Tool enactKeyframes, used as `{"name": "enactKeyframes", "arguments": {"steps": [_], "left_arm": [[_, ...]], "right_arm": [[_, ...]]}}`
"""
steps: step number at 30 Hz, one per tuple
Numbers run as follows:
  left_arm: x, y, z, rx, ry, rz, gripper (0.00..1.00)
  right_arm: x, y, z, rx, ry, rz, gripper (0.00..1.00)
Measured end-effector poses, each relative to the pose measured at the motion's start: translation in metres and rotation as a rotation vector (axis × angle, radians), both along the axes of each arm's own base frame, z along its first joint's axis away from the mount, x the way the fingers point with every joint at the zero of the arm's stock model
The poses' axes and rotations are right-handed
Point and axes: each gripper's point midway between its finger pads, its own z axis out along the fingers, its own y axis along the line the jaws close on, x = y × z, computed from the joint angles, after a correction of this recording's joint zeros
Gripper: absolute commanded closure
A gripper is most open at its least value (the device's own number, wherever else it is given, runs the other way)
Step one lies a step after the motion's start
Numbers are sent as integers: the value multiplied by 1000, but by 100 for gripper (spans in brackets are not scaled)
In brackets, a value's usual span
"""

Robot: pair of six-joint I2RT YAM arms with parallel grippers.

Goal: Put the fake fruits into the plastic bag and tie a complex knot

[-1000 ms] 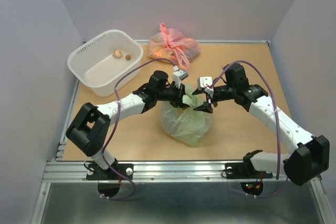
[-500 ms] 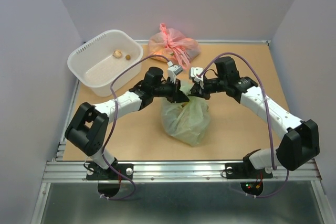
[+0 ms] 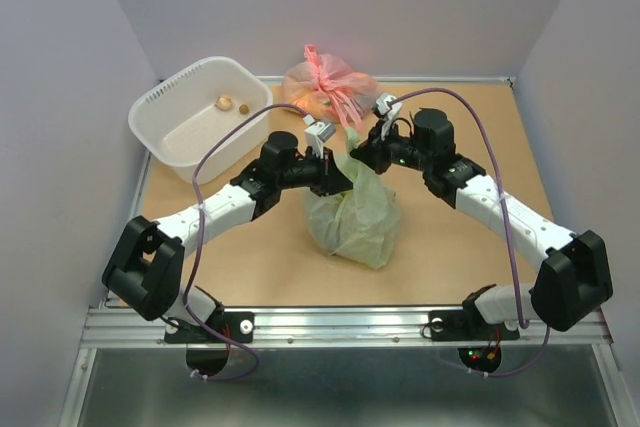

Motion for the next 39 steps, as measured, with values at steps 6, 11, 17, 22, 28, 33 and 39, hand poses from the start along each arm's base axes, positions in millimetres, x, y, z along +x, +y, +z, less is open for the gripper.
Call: {"name": "enactKeyframes", "arguments": {"steps": [6, 11, 17, 22, 28, 33, 39], "left_arm": [[-3, 1, -19, 57, 15, 45, 100], [1, 4, -26, 62, 20, 90, 100], [8, -5, -26, 29, 37, 124, 100], [14, -17, -33, -10, 71, 133, 100], [16, -28, -44, -45, 129, 134, 100], [15, -30, -54, -35, 169, 142, 100], [16, -30, -54, -37, 176, 151, 100]], "right_arm": [[-2, 5, 6, 133, 114, -113, 100], [-7, 0, 12, 227, 209, -192, 99], [-14, 0, 15, 324, 285, -218, 100], [-16, -1, 8, 345, 329, -236, 100], [-24, 3, 2, 321, 332, -182, 47], [-38, -13, 5, 210, 238, -131, 10], [-29, -60, 59, 229, 156, -163, 23]]}}
